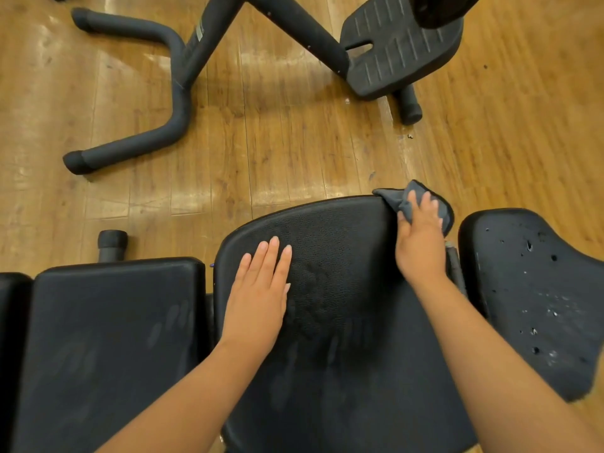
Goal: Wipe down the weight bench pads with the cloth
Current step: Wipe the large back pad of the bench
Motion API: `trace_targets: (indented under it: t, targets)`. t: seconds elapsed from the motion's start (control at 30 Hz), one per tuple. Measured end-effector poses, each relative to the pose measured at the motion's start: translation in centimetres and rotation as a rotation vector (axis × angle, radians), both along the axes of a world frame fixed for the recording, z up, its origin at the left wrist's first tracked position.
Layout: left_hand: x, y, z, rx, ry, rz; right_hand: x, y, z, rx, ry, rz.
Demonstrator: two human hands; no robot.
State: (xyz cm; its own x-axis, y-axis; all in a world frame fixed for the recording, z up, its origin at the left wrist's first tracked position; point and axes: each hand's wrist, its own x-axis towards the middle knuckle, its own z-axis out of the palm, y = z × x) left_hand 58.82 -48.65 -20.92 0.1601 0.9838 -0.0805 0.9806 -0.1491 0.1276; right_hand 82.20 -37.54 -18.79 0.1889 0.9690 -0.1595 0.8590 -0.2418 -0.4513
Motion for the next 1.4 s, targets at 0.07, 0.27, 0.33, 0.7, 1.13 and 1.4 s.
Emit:
trace_targets:
  t: [0.07, 0.27, 0.33, 0.7, 1.13, 1.4]
  targets:
    - [-0.1, 0.1, 0.0, -0.003, 0.003, -0.002, -1.9, -0.9, -0.1, 0.025, -0.029, 0.063]
    - [-0.1, 0.1, 0.3, -0.045, 0.04, 0.003, -6.8, -5.2, -0.1, 0.057, -0.189, 0.349]
    - [-0.1, 0.1, 0.4, -0.051, 0.043, -0.001, -7.1, -7.5, -0.2, 0.069, -0.23, 0.431]
    - [0.1, -0.1, 0.8, -0.12, 0.029, 0.012, -3.1, -27.6, -1.0, 0.0, -0.178, 0.522]
    - [9.1, -6.3, 2.3, -0.16, -0.052, -0.179, 7.3, -27.7, -0.7, -0.068, -0.086, -0.083]
    - [16.3, -8.2, 2.5, -0.175, 0.017, -0.413, 10.0, -25.4, 1.0, -0.124, 0.38, -0.271]
